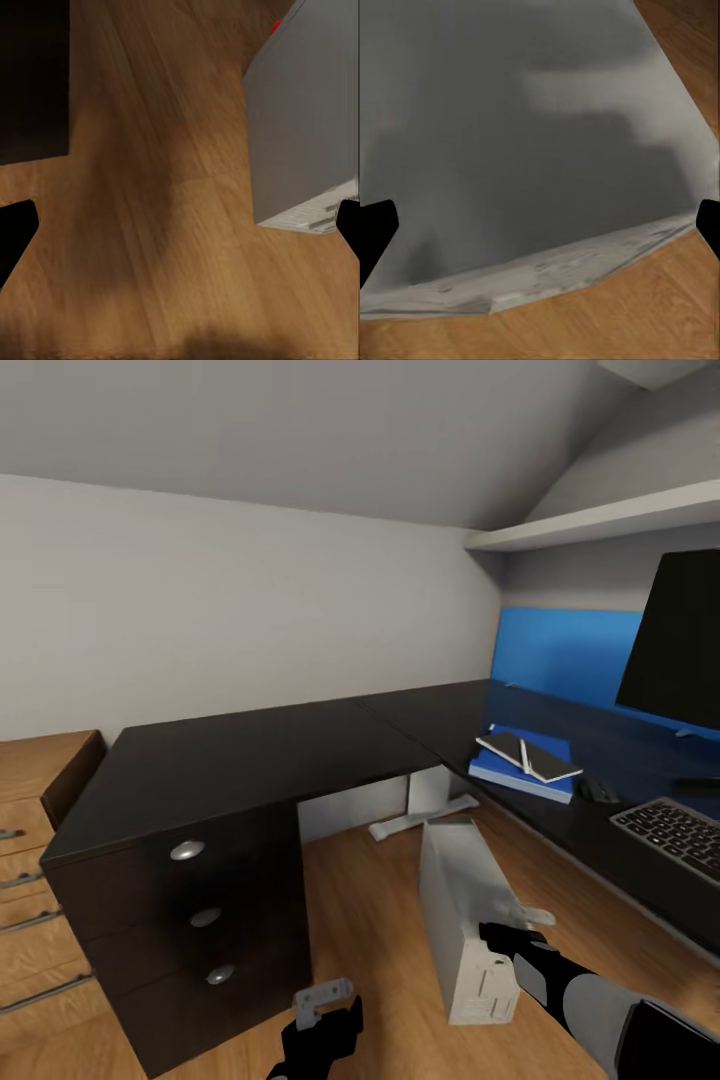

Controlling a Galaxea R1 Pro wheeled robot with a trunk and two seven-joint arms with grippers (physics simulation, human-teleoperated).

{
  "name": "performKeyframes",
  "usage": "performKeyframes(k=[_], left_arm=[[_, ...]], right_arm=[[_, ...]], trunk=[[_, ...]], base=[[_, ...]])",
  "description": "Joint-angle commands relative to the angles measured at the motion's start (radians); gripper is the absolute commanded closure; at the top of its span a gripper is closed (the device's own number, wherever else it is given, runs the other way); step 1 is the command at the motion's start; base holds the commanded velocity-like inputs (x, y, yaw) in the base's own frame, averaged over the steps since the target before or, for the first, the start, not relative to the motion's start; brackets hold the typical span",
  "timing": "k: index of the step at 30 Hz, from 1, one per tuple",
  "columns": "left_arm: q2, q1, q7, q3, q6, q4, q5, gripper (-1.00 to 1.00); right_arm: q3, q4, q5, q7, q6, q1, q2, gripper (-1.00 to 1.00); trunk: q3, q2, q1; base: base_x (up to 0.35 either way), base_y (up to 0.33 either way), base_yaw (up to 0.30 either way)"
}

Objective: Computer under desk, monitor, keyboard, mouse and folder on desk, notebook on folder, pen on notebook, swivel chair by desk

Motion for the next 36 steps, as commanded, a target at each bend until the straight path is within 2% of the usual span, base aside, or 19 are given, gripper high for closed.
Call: performKeyframes(k=[1, 13, 20, 26, 34, 36], left_arm=[[0.000, -0.001, 0.007, -0.002, 0.003, -0.002, 0.005, -1.00], [0.000, -0.001, 0.011, -0.002, 0.002, -0.002, 0.004, -1.00], [0.000, -0.001, 0.012, -0.004, 0.001, -0.003, 0.000, -1.00], [0.002, -0.001, 0.018, -0.038, 0.001, -0.004, -0.020, -1.00], [0.002, -0.001, 0.019, -0.047, 0.001, -0.004, -0.024, -1.00], [0.002, -0.001, 0.020, -0.047, 0.001, -0.004, -0.024, -1.00]], right_arm=[[0.008, -0.001, -0.008, -0.004, -0.001, 0.000, 0.000, -1.00], [0.010, -0.001, -0.008, -0.004, 0.000, 0.000, 0.000, -1.00], [0.010, -0.001, -0.008, -0.004, 0.000, 0.000, 0.001, -1.00], [0.010, -0.001, -0.008, -0.004, 0.000, 0.000, 0.001, -1.00], [0.010, -0.001, -0.008, -0.004, -0.002, 0.000, 0.001, -1.00], [0.010, -0.003, -0.007, -0.003, -0.022, 0.000, 0.001, -1.00]], trunk=[[-0.001, 0.000, -0.001], [-0.001, 0.000, -0.001], [-0.001, 0.000, -0.001], [-0.020, -0.042, 0.022], [-0.051, -0.044, 0.026], [-0.058, -0.045, 0.027]], base=[[-0.326, 0.000, 0.000], [-0.323, 0.000, 0.000], [-0.126, 0.000, 0.000], [-0.014, 0.000, 0.000], [-0.002, 0.000, 0.000], [0.000, 0.000, 0.000]])
